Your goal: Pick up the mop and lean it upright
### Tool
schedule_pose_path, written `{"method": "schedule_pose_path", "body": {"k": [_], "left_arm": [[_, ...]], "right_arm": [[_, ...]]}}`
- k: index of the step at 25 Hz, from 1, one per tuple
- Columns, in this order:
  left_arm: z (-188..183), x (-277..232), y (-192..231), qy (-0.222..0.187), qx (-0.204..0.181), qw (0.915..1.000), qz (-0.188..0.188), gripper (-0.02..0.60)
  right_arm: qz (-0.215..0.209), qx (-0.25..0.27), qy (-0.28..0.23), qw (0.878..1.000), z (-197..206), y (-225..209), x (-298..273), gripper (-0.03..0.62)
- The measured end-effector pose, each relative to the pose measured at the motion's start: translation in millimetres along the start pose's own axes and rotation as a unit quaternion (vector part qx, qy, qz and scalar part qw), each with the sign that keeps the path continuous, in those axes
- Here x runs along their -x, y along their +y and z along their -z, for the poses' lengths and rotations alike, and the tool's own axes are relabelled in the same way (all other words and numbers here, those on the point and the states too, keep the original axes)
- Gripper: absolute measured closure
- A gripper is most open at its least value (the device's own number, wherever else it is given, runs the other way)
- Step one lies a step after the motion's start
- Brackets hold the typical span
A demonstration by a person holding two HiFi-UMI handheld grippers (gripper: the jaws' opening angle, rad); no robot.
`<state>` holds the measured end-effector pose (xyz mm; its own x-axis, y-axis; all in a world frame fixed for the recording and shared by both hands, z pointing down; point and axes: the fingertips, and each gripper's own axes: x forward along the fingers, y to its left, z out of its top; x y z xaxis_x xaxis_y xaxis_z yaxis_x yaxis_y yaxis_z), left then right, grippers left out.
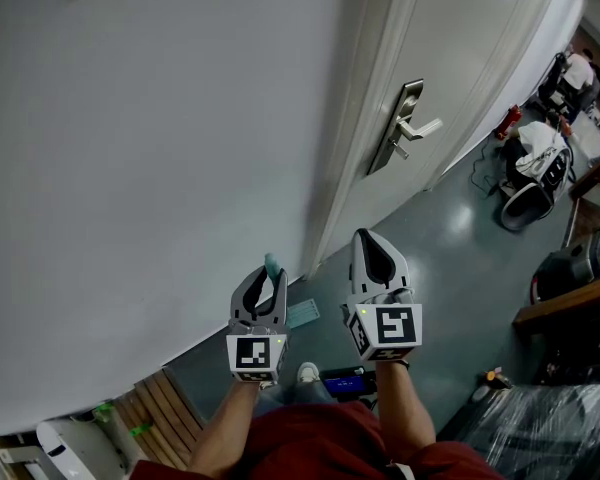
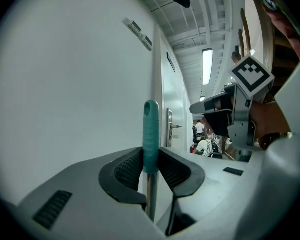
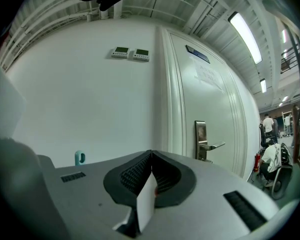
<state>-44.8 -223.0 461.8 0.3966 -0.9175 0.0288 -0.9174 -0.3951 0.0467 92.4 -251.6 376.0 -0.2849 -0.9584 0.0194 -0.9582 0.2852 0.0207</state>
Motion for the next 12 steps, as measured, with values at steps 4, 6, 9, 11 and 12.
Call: {"method": "schedule_pose_path", "body": {"k": [4, 6, 9, 11, 12], "left_arm": [[18.9, 1.3, -1.4, 0.022, 0.009, 0.9997, 0.002, 0.474], [23.6, 2.1, -0.5, 0.019, 0.011, 0.9998, 0.0, 0.474], [25.2, 1.0, 2.9, 0.015, 0.002, 0.9999, -0.001, 0.474], [23.8, -0.7, 6.0, 0.01, -0.002, 0.9999, -0.005, 0.474], [22.2, -1.1, 6.8, 0.004, 0.0, 1.0, -0.007, 0.474]], "right_arm": [[-0.002, 0.002, 0.002, 1.0, 1.6, 2.1, -1.0, 0.577], [-0.002, 0.002, 0.003, 1.0, 3.2, 1.7, -1.6, 0.577], [-0.002, 0.001, 0.005, 1.0, 5.3, 1.2, -3.4, 0.578], [-0.005, 0.0, 0.004, 1.0, 6.6, 2.9, -4.8, 0.579], [-0.008, -0.001, 0.003, 1.0, 6.8, 4.8, -5.0, 0.577]]}}
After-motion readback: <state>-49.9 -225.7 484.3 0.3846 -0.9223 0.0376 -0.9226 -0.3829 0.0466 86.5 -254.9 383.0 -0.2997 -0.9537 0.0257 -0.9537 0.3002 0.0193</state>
